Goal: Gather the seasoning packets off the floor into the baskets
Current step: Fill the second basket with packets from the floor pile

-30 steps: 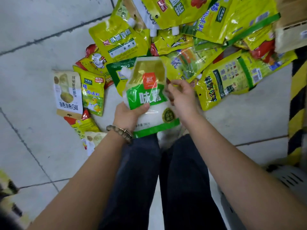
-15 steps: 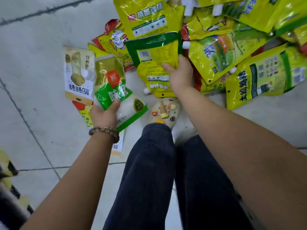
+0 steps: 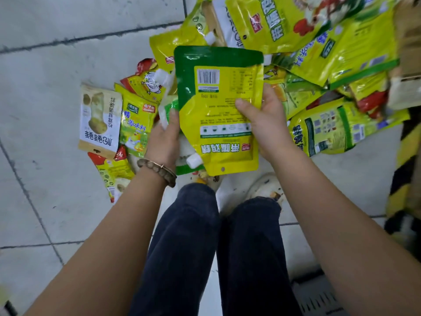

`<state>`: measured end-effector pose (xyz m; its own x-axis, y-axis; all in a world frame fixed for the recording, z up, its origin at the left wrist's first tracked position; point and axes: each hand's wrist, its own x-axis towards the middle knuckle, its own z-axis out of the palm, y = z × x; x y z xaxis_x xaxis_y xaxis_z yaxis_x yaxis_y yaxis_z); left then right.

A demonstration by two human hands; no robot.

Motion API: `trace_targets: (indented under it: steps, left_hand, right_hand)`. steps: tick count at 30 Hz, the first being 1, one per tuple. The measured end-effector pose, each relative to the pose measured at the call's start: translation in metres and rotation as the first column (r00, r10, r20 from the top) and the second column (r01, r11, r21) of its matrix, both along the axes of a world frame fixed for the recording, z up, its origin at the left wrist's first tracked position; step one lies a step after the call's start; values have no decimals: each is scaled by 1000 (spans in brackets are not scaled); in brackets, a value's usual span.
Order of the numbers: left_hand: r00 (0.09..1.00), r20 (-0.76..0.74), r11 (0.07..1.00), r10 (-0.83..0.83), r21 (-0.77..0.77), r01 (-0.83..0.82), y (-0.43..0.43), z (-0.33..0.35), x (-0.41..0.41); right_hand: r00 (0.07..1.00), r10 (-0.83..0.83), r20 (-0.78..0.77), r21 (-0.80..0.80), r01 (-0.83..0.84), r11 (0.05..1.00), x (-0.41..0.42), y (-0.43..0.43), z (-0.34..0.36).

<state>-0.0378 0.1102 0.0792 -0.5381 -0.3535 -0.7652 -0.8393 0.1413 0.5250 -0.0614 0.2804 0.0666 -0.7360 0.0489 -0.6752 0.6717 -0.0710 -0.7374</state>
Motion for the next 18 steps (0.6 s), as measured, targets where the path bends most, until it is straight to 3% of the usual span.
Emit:
trace_targets:
  steps: [4, 7, 10, 12, 14, 16, 18]
  left_hand:
    - [987, -28, 970, 161, 188, -153, 20, -1, -7]
    - [972, -83, 931, 221, 316, -185, 28, -10, -4]
    - [959, -91, 897, 270, 386, -216, 31, -15, -5]
    - [952, -50, 879, 302, 401, -258, 33, -19, -6]
    - [949, -16, 878, 315, 384, -285, 35, -22, -6]
    - [946, 7, 876, 325, 375, -303, 38, -22, -10]
    - [946, 17, 878, 325, 366, -308, 41, -22, -14]
  right_hand:
    - [999, 12, -44, 87, -8, 996, -12, 4, -2]
    - [979, 203, 9, 183, -201, 962, -26, 9, -11]
    - [927, 373, -23, 389, -336, 858, -58, 27, -21]
    - [861, 505, -68, 614, -362, 701, -90, 41, -26]
    - [751, 660, -4, 790, -403, 462, -126, 53, -32]
    - [635, 761, 131, 877, -432, 209, -159, 60, -38]
    - [564, 786, 254, 881, -471, 53, -185, 66, -46]
